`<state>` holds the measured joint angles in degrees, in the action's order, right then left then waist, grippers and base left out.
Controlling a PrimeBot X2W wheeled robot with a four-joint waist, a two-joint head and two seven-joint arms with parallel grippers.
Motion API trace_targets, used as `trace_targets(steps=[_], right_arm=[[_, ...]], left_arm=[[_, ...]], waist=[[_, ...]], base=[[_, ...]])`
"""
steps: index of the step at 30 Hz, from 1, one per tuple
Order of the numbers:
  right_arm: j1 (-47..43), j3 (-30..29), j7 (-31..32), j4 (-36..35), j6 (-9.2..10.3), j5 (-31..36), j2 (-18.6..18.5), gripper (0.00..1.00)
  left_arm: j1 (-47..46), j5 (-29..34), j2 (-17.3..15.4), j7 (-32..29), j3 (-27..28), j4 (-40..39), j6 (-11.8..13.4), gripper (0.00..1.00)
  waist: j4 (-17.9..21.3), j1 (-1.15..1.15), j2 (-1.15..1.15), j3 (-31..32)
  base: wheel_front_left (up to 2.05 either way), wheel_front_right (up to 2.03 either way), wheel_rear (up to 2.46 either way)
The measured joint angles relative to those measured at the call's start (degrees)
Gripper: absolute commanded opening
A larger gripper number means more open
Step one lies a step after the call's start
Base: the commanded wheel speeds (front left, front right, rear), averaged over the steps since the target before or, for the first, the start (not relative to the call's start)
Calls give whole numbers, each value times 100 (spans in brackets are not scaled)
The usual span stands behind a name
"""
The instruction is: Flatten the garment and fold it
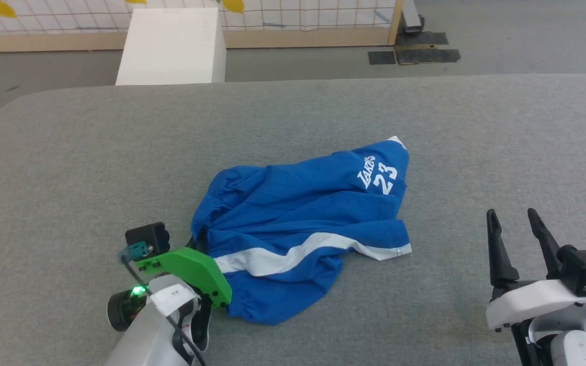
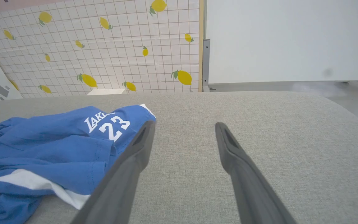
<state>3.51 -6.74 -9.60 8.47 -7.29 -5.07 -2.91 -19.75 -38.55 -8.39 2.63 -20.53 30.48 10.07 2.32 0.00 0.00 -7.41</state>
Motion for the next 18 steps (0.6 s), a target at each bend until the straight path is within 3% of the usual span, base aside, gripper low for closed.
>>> trace_targets(steps=[11, 18], right_arm=[[-2, -10, 3, -86, 0, -5, 1, 100], [-3, 26, 10, -98, 0, -8, 2, 100]], left_arm=[[720, -88, -115, 959, 189, -1129, -210, 100], [946, 142, -345, 482, -166, -1282, -247, 100]], waist=[[-285, 0, 0, 6], [-324, 0, 0, -14]], base=[[0, 0, 0], [0, 0, 0]])
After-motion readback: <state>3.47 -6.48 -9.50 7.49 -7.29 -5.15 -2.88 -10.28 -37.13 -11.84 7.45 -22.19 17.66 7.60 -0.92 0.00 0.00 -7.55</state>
